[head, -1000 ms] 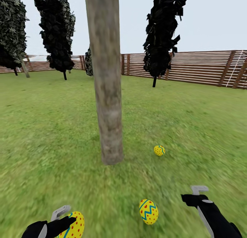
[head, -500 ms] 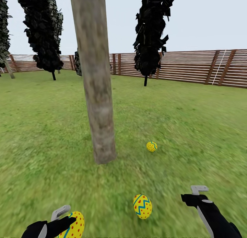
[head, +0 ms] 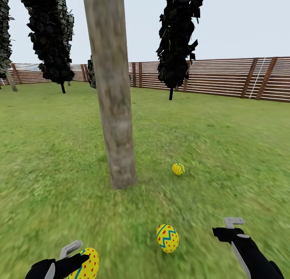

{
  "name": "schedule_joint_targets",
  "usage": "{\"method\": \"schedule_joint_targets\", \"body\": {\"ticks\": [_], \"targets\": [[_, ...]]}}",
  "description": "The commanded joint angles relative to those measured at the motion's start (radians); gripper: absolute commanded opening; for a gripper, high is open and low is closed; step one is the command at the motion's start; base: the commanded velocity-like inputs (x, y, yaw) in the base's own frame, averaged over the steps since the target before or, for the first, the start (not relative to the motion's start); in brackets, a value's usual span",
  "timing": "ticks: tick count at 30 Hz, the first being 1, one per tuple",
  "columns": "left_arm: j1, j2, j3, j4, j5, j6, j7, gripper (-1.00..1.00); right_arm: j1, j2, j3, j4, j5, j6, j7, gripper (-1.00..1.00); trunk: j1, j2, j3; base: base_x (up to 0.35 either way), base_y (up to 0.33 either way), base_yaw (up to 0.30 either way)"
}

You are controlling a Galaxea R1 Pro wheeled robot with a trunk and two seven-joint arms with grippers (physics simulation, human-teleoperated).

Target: Take the three Easter eggs out of the wicker basket on the lawn in the garden, then place them on the lawn next to a single tree (choose any tree) so that all three eggs are next to the same tree and none are left in the basket.

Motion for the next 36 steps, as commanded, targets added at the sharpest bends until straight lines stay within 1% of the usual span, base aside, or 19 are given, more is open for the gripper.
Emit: {"method": "schedule_joint_targets", "body": {"ticks": [1, 2, 4, 10, 36], "targets": [[-0.001, -0.001, 0.005, -0.001, 0.002, 0.008, -0.004, -1.00, 0.000, 0.000, -0.001, -0.002, 0.004, 0.006, 0.001, 1.00, 0.004, -0.008, -0.004, 0.000, 0.000, 0.000], [-0.001, -0.001, 0.005, -0.001, 0.002, 0.008, -0.004, -1.00, 0.000, 0.000, -0.001, -0.002, 0.004, 0.006, 0.001, 1.00, 0.008, -0.015, -0.007, 0.000, 0.000, 0.000], [-0.001, -0.001, 0.005, -0.001, 0.002, 0.008, -0.004, -1.00, 0.000, 0.000, -0.001, -0.002, 0.004, 0.006, 0.001, 1.00, 0.008, -0.015, -0.015, 0.000, 0.000, 0.000], [-0.001, -0.001, 0.006, -0.002, 0.002, 0.008, -0.004, -1.00, 0.000, 0.011, -0.001, -0.002, 0.004, 0.006, 0.001, 1.00, 0.011, -0.017, -0.038, 0.000, 0.000, 0.000], [-0.001, -0.001, 0.006, -0.002, 0.003, 0.008, -0.004, -1.00, 0.000, 0.011, -0.001, -0.005, 0.004, 0.006, 0.002, 1.00, 0.023, -0.023, -0.139, 0.000, 0.000, 0.000]]}}
